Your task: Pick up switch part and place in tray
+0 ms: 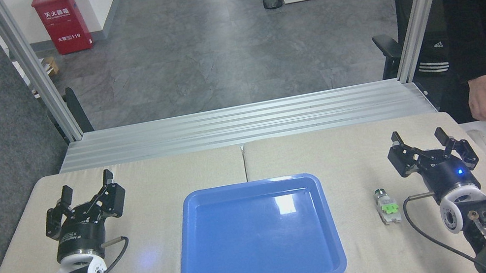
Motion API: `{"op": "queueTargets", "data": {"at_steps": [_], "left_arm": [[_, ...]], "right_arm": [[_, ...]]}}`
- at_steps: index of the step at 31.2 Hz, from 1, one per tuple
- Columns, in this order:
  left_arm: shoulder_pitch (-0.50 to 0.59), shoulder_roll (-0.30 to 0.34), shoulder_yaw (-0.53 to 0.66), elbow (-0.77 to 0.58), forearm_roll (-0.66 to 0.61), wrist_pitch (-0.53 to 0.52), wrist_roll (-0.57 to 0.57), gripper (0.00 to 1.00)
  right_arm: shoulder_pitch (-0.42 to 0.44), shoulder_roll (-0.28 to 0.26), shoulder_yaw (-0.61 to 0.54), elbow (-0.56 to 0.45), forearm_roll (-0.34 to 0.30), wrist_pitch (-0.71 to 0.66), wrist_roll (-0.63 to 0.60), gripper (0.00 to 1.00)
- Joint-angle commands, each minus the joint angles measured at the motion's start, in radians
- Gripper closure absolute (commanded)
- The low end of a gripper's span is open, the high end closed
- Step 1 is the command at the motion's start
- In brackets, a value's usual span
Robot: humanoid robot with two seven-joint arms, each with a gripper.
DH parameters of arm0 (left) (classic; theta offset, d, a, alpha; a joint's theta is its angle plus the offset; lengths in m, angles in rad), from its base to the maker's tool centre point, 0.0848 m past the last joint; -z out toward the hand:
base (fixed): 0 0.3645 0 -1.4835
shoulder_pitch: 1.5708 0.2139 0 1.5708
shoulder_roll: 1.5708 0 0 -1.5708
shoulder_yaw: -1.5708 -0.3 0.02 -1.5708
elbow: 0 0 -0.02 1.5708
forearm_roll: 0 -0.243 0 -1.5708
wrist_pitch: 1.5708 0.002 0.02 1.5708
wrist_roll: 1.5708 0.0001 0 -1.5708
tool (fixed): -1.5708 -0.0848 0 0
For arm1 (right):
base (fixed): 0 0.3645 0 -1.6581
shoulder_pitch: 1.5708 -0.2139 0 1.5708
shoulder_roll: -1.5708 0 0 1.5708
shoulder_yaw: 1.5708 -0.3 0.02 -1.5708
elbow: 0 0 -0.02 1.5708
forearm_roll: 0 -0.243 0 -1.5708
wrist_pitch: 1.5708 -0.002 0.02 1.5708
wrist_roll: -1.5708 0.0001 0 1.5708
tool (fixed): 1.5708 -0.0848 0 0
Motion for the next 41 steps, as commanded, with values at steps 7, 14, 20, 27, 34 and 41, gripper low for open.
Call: {"op": "queueTargets", "data": {"at_steps": [7,14,20,27,34,41], "left_arm": [[0.008,-0.003,0.005,0.001,0.012,0.008,-0.004,0.00],[0.013,-0.006,0.002,0.001,0.012,0.033,-0.007,0.00],[0.008,-0.004,0.002,0.001,0.010,0.033,-0.025,0.00],[0.010,-0.006,0.001,-0.003,0.004,0.033,-0.068,0.00],[0.010,-0.004,0.001,-0.005,0.006,0.026,0.002,0.00],[0.021,-0.006,-0.009,-0.006,0.003,0.025,0.038,0.00]], "right_arm": [[-0.006,-0.002,0.008,-0.004,-0.002,0.000,0.000,0.02],[-0.009,-0.002,0.006,-0.009,-0.003,0.000,0.000,0.02],[-0.007,-0.002,0.008,-0.009,-0.002,-0.001,0.000,0.02],[-0.009,-0.002,0.017,-0.007,0.002,-0.001,0.003,0.02],[-0.009,0.003,0.029,-0.007,0.000,0.002,-0.048,0.02],[-0.010,0.009,0.025,-0.006,-0.003,0.014,-0.094,0.02]]}}
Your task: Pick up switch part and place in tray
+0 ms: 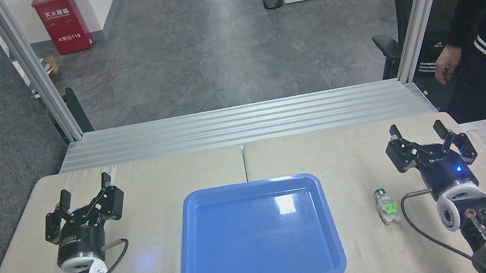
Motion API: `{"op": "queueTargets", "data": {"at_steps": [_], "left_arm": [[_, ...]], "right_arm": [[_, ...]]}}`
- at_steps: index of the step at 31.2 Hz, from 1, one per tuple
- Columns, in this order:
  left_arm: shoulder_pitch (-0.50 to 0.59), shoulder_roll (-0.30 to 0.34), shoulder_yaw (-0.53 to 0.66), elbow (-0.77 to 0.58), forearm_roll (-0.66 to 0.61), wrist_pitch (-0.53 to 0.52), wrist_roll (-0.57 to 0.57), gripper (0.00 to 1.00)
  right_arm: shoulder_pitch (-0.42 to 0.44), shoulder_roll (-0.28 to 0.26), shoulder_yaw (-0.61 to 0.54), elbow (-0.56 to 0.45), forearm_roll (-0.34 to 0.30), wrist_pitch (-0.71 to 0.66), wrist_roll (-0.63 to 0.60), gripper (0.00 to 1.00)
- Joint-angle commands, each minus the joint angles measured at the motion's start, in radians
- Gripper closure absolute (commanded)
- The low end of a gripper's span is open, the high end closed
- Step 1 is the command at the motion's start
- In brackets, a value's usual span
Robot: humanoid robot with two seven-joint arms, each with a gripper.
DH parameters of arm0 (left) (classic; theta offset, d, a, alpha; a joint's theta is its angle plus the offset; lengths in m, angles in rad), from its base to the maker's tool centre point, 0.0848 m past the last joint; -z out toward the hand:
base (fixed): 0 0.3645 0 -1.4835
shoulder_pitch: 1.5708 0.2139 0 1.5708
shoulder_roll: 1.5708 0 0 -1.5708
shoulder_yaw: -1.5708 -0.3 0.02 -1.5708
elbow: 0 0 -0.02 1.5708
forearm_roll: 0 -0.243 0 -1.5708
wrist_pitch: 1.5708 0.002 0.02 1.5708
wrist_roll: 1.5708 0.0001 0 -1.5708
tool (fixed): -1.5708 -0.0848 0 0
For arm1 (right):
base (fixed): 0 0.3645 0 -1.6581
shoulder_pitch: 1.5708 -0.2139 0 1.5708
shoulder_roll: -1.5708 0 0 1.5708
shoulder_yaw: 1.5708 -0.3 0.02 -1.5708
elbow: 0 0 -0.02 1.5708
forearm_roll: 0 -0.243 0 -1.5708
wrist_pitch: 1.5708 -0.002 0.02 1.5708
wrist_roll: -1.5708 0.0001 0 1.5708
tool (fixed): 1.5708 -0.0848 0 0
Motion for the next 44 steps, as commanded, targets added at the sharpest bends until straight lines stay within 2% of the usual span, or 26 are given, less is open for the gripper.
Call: {"op": "queueTargets", "data": {"at_steps": [1,13,19,44], "left_arm": [[0.009,-0.002,-0.009,-0.004,-0.003,-0.002,0.016,0.00],[0.011,-0.002,-0.013,0.002,-0.011,0.000,0.016,0.00],[0.009,-0.002,-0.013,-0.007,-0.012,0.000,0.016,0.00],[0.011,0.000,-0.013,-0.007,-0.012,0.001,0.015,0.00]], "right_arm": [[-0.001,0.010,0.010,0.000,-0.003,0.017,-0.021,0.02],[0.025,0.012,0.024,0.010,0.000,0.038,-0.015,0.02],[0.028,0.007,0.024,0.006,-0.003,0.037,0.059,0.02],[0.008,0.001,0.007,0.003,-0.006,0.038,0.050,0.02]]}}
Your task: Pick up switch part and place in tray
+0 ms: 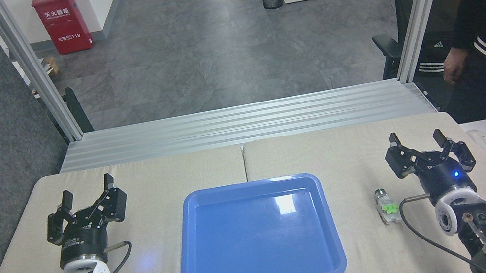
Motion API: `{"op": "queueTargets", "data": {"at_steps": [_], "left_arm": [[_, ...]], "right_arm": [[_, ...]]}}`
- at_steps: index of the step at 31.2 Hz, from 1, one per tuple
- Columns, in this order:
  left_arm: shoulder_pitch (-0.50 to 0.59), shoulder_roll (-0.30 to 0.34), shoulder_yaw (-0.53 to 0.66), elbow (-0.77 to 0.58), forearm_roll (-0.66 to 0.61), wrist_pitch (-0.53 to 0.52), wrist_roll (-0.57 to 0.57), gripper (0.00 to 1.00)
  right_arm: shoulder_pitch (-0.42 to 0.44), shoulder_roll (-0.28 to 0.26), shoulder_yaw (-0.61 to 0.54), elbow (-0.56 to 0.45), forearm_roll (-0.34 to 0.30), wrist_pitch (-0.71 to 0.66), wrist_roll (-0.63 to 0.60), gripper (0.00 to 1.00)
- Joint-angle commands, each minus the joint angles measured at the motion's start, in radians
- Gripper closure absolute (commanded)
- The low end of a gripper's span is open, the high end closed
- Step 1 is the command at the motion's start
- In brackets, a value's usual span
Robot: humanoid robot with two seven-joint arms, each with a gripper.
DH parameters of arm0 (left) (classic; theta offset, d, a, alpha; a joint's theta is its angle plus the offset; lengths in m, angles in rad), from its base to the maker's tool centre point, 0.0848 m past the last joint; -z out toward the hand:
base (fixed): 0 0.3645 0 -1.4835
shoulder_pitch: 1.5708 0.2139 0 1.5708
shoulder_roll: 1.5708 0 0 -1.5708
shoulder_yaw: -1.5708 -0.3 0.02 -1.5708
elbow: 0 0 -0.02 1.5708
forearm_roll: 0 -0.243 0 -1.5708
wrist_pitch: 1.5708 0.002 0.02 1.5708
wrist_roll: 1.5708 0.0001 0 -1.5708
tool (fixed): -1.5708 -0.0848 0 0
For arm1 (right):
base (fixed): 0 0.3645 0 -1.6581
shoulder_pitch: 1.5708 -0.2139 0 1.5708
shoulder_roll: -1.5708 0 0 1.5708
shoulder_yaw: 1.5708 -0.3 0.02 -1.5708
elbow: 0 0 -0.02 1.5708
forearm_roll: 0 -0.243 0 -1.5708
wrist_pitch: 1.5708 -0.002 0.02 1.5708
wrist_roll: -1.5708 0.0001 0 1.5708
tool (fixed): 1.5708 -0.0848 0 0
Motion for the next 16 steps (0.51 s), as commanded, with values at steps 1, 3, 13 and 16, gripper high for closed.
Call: {"op": "queueTargets", "data": {"at_steps": [1,3,13,16], "left_arm": [[0.000,0.001,-0.001,-0.002,0.000,0.001,-0.002,0.00],[-0.001,0.001,-0.001,-0.002,0.000,0.001,-0.002,0.00],[-0.003,0.002,-0.001,-0.002,-0.002,0.002,-0.003,0.00],[-0.003,0.001,-0.001,-0.002,-0.002,0.002,-0.003,0.00]], "right_arm": [[-0.005,-0.004,-0.003,0.000,0.000,0.001,0.001,0.02],[-0.005,-0.004,-0.003,0.001,0.000,-0.001,0.001,0.02],[0.007,0.002,0.012,0.000,0.003,-0.001,0.010,0.02],[0.016,0.008,0.026,0.001,0.006,-0.003,0.011,0.02]]}}
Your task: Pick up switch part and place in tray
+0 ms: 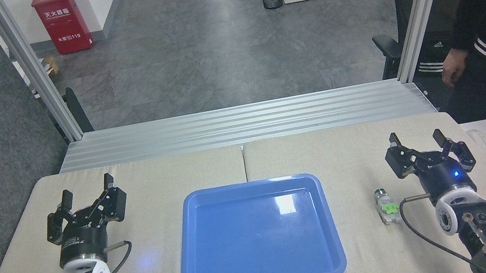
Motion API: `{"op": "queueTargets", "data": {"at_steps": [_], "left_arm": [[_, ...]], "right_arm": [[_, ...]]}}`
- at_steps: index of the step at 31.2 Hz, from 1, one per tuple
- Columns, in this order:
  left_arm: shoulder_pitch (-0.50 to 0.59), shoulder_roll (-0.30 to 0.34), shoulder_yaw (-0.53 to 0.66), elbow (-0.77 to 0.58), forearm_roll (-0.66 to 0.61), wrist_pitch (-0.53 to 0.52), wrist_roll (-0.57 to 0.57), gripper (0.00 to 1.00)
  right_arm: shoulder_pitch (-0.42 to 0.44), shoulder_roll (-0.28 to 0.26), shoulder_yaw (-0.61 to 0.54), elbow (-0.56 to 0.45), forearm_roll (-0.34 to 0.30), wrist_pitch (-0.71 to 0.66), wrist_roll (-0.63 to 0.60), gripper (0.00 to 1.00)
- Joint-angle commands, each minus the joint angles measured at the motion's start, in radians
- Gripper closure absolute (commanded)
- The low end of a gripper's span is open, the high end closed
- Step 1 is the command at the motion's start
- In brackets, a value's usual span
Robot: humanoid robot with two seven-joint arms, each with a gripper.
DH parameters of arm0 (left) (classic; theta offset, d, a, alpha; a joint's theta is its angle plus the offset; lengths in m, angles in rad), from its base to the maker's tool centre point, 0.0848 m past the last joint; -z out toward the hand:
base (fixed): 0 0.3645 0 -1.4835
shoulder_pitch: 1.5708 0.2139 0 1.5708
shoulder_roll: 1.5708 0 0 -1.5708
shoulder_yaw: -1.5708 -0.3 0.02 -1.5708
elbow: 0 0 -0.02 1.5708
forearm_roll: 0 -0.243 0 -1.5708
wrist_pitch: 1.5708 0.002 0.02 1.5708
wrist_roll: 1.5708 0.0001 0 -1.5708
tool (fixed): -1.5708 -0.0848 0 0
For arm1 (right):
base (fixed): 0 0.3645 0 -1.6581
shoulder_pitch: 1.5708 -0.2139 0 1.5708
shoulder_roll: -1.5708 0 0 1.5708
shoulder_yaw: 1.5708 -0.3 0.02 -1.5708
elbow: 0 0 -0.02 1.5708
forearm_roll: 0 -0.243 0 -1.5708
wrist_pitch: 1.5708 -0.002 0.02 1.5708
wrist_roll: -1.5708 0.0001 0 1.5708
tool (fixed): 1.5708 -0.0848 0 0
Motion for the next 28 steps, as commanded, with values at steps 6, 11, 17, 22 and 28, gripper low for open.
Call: {"op": "queueTargets", "data": {"at_steps": [6,11,17,22,28], "left_arm": [[-0.001,0.000,-0.001,-0.001,0.000,0.001,0.000,0.00],[-0.001,-0.002,-0.001,-0.001,0.000,0.003,0.001,0.00],[-0.001,-0.002,-0.001,-0.001,0.000,0.003,0.001,0.00],[-0.001,-0.002,-0.001,-0.001,0.000,0.003,0.001,0.00],[-0.001,-0.002,-0.001,-0.001,0.001,0.003,0.001,0.00]], "right_arm": [[0.045,0.007,0.100,0.015,0.006,0.010,0.079,0.02],[0.095,0.023,0.160,0.038,0.005,0.008,0.124,0.02],[0.108,0.026,0.198,0.041,0.006,0.010,0.137,0.02],[0.108,0.030,0.212,0.049,0.005,0.010,0.173,0.04],[0.108,0.031,0.212,0.061,0.005,0.010,0.173,0.08]]}}
